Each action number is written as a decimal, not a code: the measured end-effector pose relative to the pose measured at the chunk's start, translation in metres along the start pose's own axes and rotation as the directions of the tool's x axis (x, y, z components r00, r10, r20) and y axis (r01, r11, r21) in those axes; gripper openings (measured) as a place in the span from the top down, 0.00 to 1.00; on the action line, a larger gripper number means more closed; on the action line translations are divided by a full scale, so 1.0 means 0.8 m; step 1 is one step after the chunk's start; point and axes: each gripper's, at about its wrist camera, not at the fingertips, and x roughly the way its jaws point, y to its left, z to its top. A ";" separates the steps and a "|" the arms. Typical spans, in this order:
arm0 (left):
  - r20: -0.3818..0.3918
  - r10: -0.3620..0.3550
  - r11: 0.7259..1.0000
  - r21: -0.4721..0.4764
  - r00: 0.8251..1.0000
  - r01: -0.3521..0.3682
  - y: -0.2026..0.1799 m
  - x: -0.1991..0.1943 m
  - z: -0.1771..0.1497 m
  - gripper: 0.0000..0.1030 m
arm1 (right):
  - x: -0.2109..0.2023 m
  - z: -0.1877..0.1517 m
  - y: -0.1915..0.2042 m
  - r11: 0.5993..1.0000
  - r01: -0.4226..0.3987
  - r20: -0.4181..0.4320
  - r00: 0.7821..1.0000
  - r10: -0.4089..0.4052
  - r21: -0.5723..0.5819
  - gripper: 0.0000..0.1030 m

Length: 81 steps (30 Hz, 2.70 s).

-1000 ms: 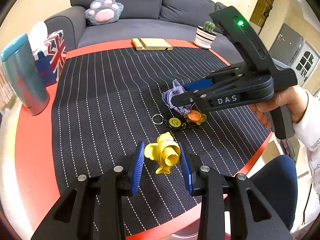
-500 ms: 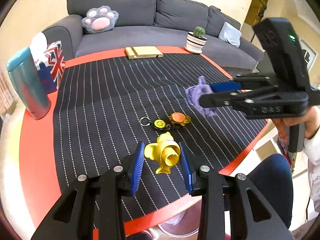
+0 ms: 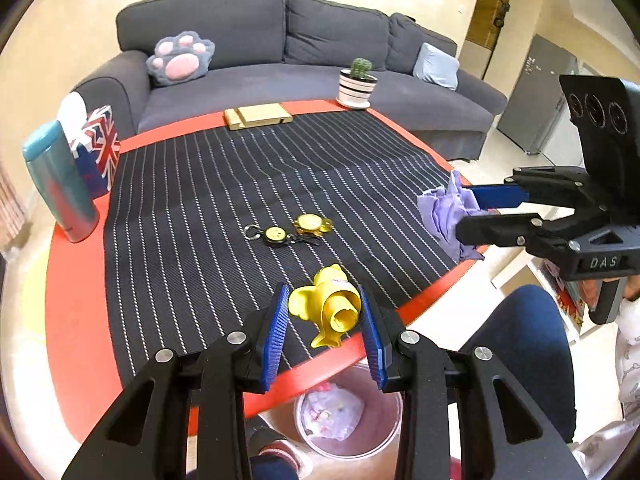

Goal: Collect trash
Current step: 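Carry the purple paper with the right gripper and the yellow toy with the left gripper over the bin, then open the right gripper to drop the purple paper into the bin, then open the left gripper to drop the yellow toy into the bin, then move both grippers back over the table toward the keychains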

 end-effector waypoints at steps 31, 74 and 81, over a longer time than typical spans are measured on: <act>-0.021 -0.065 0.998 -0.018 0.998 0.065 -0.030 -0.030 -0.066 0.66 | 0.015 -0.098 0.047 0.994 -0.102 -0.123 0.987 0.106 0.035 0.18; -0.085 -0.123 0.991 0.046 0.989 0.127 -0.073 0.004 -0.069 0.13 | -0.034 -0.103 -0.004 0.990 0.014 -0.025 1.000 -0.011 0.138 0.08; -0.077 -0.101 0.995 0.018 0.992 0.103 -0.065 0.005 -0.066 0.10 | -0.034 -0.103 -0.004 0.990 0.014 -0.025 1.000 -0.011 0.140 0.08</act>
